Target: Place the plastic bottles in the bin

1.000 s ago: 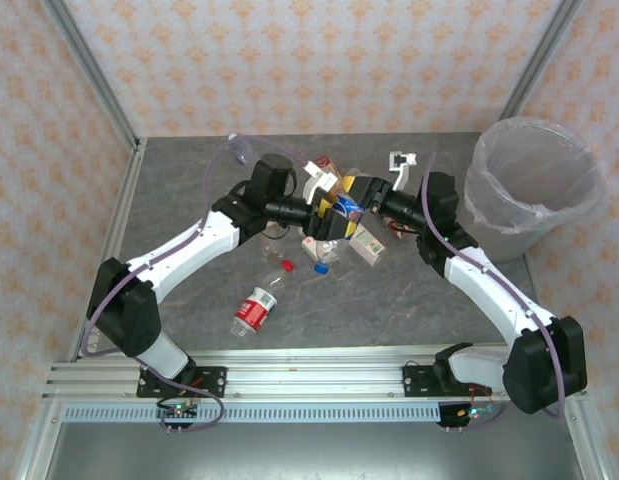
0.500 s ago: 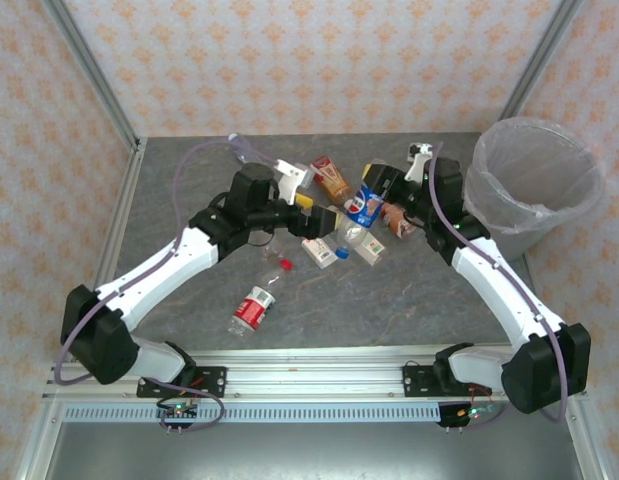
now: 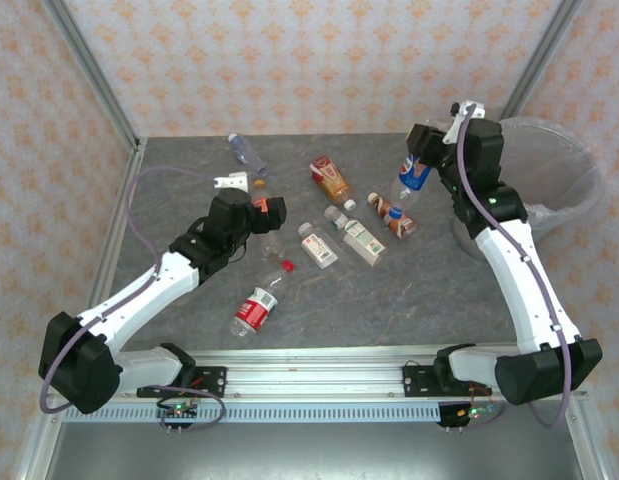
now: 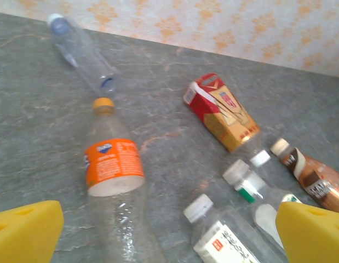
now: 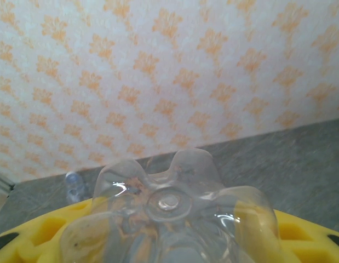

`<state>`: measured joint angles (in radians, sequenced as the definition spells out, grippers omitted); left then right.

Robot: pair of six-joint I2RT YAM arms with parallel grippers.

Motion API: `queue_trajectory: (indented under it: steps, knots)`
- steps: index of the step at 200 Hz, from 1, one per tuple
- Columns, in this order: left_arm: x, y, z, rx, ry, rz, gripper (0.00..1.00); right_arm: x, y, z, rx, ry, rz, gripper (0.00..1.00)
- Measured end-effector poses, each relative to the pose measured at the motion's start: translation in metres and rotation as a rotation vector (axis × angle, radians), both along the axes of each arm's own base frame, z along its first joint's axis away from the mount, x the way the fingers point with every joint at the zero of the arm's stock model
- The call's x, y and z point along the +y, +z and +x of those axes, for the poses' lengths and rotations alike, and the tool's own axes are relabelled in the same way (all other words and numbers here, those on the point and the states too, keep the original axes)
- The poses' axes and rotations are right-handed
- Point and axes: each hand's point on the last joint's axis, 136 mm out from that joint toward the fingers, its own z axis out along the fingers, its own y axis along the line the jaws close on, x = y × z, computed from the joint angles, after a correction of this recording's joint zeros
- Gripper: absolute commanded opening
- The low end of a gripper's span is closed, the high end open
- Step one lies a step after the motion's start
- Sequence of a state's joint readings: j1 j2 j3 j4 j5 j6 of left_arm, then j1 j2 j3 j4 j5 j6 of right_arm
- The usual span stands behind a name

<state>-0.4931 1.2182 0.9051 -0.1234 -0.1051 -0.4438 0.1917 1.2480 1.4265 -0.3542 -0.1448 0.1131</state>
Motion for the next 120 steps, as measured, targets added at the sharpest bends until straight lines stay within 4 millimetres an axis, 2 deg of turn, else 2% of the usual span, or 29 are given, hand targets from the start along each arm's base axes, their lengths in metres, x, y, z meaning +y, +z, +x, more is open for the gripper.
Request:
queue_trajectory:
  steps: [49, 84, 120]
  knots:
    - [0.019, -0.022, -0.005, 0.011, 0.084, 0.017, 1.00, -0.033, 0.048, 0.007, -0.078, -0.110, -0.114, 0.30]
    - [0.025, -0.022, -0.005, 0.004, 0.106, 0.027, 1.00, -0.066, 0.095, 0.000, -0.201, -0.256, -0.174, 0.31]
    - [0.025, -0.022, -0.005, 0.004, 0.108, 0.028, 1.00, -0.107, 0.126, -0.010, -0.308, -0.474, -0.302, 0.31]
